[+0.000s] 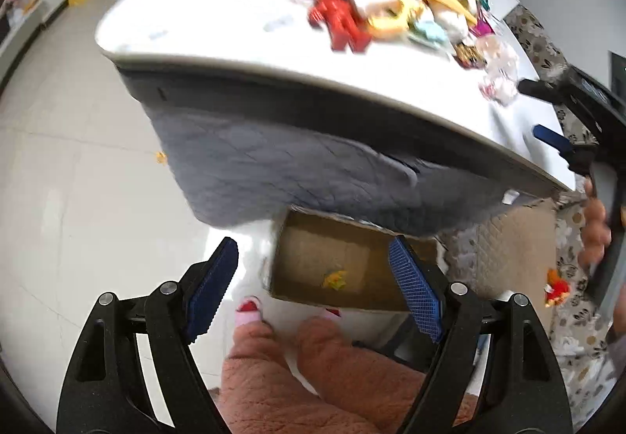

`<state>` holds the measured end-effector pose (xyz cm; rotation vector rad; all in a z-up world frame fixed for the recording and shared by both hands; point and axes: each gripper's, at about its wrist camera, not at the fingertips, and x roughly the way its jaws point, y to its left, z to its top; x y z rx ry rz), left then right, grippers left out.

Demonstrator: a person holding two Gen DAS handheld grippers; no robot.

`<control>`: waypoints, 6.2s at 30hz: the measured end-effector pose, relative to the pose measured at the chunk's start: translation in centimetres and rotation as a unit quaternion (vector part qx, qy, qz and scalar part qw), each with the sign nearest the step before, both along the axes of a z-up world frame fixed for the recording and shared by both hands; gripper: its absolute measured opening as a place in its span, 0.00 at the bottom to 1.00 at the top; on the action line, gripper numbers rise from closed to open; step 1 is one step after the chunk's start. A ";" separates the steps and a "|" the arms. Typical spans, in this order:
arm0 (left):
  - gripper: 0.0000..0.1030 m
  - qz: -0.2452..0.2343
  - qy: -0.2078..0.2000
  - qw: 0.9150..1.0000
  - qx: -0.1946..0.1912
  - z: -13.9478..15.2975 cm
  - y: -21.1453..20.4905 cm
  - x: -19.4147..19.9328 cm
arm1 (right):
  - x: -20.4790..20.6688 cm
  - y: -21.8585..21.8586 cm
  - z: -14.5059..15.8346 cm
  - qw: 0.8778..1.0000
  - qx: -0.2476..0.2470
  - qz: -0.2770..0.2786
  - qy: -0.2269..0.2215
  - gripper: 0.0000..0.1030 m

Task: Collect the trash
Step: 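Grasp the clear plastic bag with the right tool while the left tool grasps a white card, then carry both items over the floor box and open both tools to drop them, then grasp the clear plastic cup with the right tool while the left tool grasps the red figure, then lower both tools over the floor box and release the cup and figure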

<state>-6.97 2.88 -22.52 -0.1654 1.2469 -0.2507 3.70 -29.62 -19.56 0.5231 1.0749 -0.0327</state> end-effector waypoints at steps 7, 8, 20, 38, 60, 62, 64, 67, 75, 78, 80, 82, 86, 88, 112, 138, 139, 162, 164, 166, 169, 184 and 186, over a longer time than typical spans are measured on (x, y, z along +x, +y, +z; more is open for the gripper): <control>0.75 0.026 -0.005 1.000 0.010 0.7 2.2 -0.6 | 3.6 0.3 -1.5 0.998 -0.012 -0.052 0.028 0.43; 0.75 0.029 -0.004 1.000 0.010 0.7 2.4 -0.7 | 4.0 0.4 -1.6 0.998 -0.014 -0.047 0.030 0.42; 0.75 0.029 -0.042 0.999 0.020 2.4 1.8 3.7 | -3.8 0.3 1.7 1.000 -0.007 0.001 -0.003 0.36; 0.48 0.025 -0.041 0.998 -0.029 2.8 -3.1 17.4 | -10.7 -0.6 5.1 0.999 -0.026 -0.008 -0.039 0.37; 0.30 -0.082 -0.120 0.986 -0.084 9.8 -1.1 7.5 | -8.9 1.8 5.9 0.997 -0.049 0.045 -0.048 0.37; 0.30 -0.109 -0.102 0.986 -0.075 8.3 -1.8 5.3 | -9.5 1.6 5.2 0.996 -0.059 0.049 -0.038 0.37; 0.30 -0.127 -0.072 0.987 -0.066 5.7 -2.5 4.0 | -10.1 1.2 4.0 0.997 -0.061 0.048 -0.023 0.37; 0.30 -0.136 -0.010 0.989 -0.055 1.1 -3.5 2.7 | -11.1 0.3 1.0 0.997 -0.061 0.040 0.017 0.37; 0.30 -0.147 0.126 0.981 0.004 -12.9 -7.6 1.2 | -13.5 -0.8 -12.1 0.987 -0.055 0.042 0.143 0.37; 0.30 -0.159 0.151 0.975 0.031 -17.5 -9.3 0.8 | -13.6 -1.0 -17.5 0.982 -0.043 0.038 0.181 0.37; 0.33 -0.163 0.166 0.971 0.050 -20.5 -10.4 0.9 | -13.3 -1.1 -21.0 0.977 -0.054 0.037 0.203 0.38; 0.41 -0.152 0.181 0.969 0.068 -23.2 -10.8 1.4 | -13.0 -1.5 -23.7 0.974 -0.063 0.031 0.216 0.47; 0.65 -0.121 0.222 0.963 0.090 -27.3 -10.7 2.0 | -12.3 -2.9 -28.2 0.965 -0.063 0.003 0.255 0.76; 0.66 -0.111 0.246 0.959 0.089 -28.5 -10.6 2.3 | -12.3 -3.3 -29.3 0.960 -0.071 0.001 0.271 0.76; 0.68 -0.096 0.113 0.988 0.039 -5.6 -4.7 -0.7 | -3.5 -2.6 1.4 0.995 -0.070 0.041 -0.054 0.84; 0.68 -0.019 -0.077 0.997 0.002 5.9 -0.9 5.7 | -1.4 -3.1 4.0 0.994 -0.010 0.070 -0.079 0.32; 0.68 -0.019 -0.080 0.997 0.002 5.8 -1.2 7.0 | -2.1 -3.0 4.5 0.994 -0.005 0.069 -0.084 0.32; 0.45 -0.084 -0.061 0.992 0.071 1.2 -2.2 15.3 | -8.5 -3.3 6.0 0.995 0.041 0.013 -0.086 0.32; 0.45 -0.063 -0.059 0.995 0.045 1.7 -0.4 14.8 | -8.3 -2.7 6.1 0.995 0.043 0.021 -0.087 0.32; 0.45 -0.048 -0.065 0.997 0.012 2.9 1.3 14.3 | -8.1 -2.2 6.3 0.995 0.046 0.029 -0.089 0.32; 0.45 -0.050 -0.081 0.995 -0.008 4.9 2.6 12.7 | -7.5 -1.0 6.6 0.994 0.048 0.046 -0.089 0.32; 0.45 -0.178 -0.007 0.981 -0.078 1.9 -4.9 2.5 | -9.4 2.5 3.2 0.992 0.062 0.110 -0.027 0.31; 0.45 -0.196 0.016 0.978 -0.070 -0.4 -6.1 1.3 | -10.4 2.0 0.9 0.993 0.063 0.102 0.003 0.31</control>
